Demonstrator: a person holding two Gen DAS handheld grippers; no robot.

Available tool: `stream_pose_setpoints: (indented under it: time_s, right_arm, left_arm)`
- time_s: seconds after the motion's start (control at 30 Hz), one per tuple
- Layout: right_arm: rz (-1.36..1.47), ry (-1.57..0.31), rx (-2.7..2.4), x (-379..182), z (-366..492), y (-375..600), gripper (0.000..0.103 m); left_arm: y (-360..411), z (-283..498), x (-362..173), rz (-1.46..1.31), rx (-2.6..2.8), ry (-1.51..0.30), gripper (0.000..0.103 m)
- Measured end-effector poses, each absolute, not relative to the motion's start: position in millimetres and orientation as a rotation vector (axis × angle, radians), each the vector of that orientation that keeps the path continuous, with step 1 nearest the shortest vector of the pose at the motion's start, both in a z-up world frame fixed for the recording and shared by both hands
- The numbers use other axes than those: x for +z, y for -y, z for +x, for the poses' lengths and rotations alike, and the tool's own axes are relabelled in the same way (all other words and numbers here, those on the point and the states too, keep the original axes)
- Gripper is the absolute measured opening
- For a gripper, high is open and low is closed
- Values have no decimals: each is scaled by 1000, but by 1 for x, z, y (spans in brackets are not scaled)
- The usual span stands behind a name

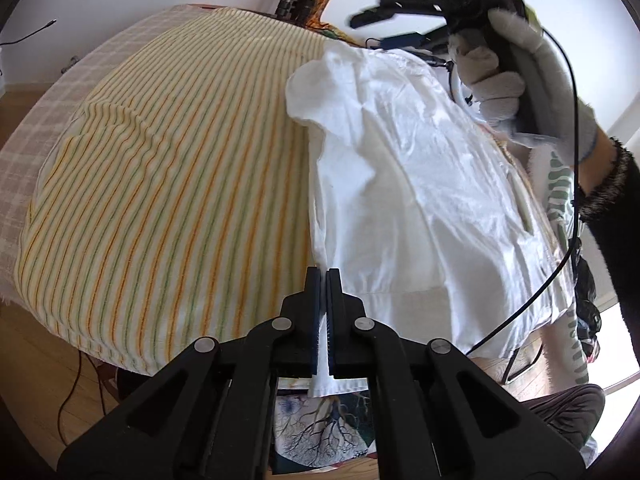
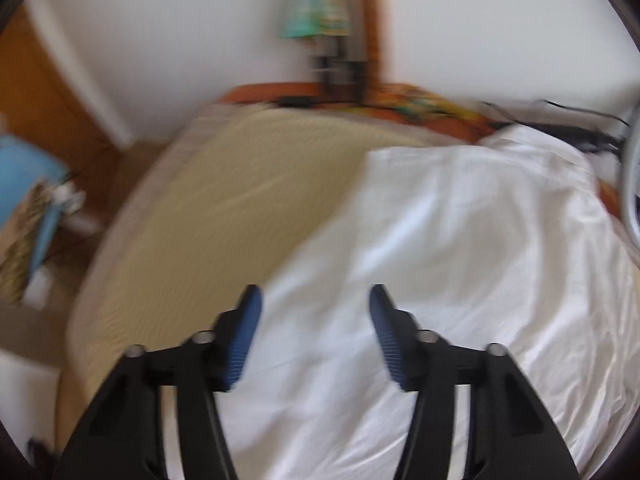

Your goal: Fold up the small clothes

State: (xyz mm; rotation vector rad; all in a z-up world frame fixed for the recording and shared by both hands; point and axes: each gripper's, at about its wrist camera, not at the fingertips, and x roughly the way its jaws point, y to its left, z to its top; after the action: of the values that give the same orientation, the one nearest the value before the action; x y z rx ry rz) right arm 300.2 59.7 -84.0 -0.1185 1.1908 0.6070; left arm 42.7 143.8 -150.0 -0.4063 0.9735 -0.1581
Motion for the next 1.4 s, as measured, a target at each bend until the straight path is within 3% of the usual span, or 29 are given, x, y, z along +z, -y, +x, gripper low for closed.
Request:
stream_pose_setpoints:
  time_s: [0.13,0.37,0.43,0.47,0.57,0.97,1.23,1.4]
  right_arm:
    - [-222,-1303,669,-96,274,-108,57]
    - [-546,-1339,538,-146,254,-155,56]
    - [-559,-1349,511,-156,260,-149,34]
    - [-541,-1368,502,-160,263,-144,12]
    - [-421,-1358,507,-154,271,-118,3]
    - [257,-1144,584,-98,273,58,1]
    - [384,-1201,464,-129,283,117,2]
    - [347,-1218,404,-130,279,141,9]
  left_arm:
    - [-140,40,-142,-402,-175,-953,0]
    - [-120,40,-135,-353,-211,-932,0]
    - [-116,41,-134,-355,-215,-931,0]
    - [-116,41,-133,-356,-216,-929,0]
    - [-109,41,-129,-347,-227,-919,0]
    - [-44,43,-114,-242,-354,-903,0]
    - [-3,49,-129,-164,-417,-962,0]
    - [-9,35,-119,-200,-485,-968,3]
